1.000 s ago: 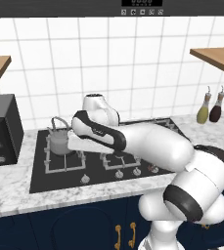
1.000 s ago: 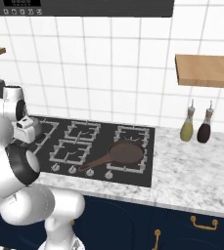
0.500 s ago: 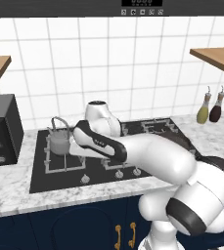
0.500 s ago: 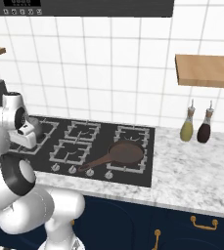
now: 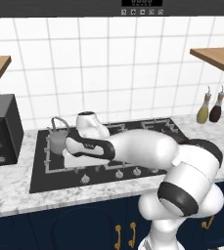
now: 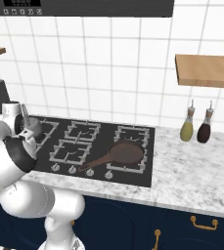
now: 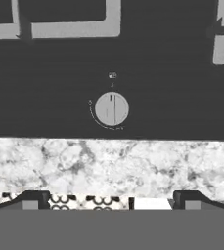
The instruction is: Pick the kettle from the counter and place it on a stove burner. Then turn the burner on.
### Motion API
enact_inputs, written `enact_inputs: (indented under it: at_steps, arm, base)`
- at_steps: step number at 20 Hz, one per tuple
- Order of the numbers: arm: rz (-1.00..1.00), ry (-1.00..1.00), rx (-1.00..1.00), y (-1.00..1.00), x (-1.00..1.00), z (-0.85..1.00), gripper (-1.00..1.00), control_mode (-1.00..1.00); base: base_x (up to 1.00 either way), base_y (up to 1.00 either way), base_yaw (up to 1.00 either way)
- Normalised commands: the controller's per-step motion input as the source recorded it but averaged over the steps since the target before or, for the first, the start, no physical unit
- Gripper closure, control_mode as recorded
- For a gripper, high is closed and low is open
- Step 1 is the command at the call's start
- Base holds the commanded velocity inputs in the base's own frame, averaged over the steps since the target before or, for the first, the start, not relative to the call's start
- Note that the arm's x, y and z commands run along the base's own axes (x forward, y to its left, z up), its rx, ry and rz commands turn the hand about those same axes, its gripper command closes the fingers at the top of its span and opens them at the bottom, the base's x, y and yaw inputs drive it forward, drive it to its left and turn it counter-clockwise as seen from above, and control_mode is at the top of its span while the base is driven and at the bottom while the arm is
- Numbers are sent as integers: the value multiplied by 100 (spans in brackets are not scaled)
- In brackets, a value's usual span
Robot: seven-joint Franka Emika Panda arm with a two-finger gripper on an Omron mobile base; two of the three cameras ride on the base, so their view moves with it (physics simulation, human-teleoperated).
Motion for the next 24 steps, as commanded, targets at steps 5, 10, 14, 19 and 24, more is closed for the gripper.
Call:
enact_inputs:
  at_steps: [5, 10, 14, 19, 24]
  arm:
    - [8, 14, -16, 1, 1, -44, -100, -100]
    - [1, 1, 0, -6, 19, -36, -100, -100]
    - [0, 0, 0, 0, 27, -34, -100, -100]
    - [0, 1, 0, 0, 7, -34, -100, -100]
    - [0, 1, 0, 0, 13, -29, -100, -100]
  base:
    - [0, 0, 0]
    - [0, 0, 0]
    - [0, 0, 0]
    - [0, 0, 0]
    - [0, 0, 0]
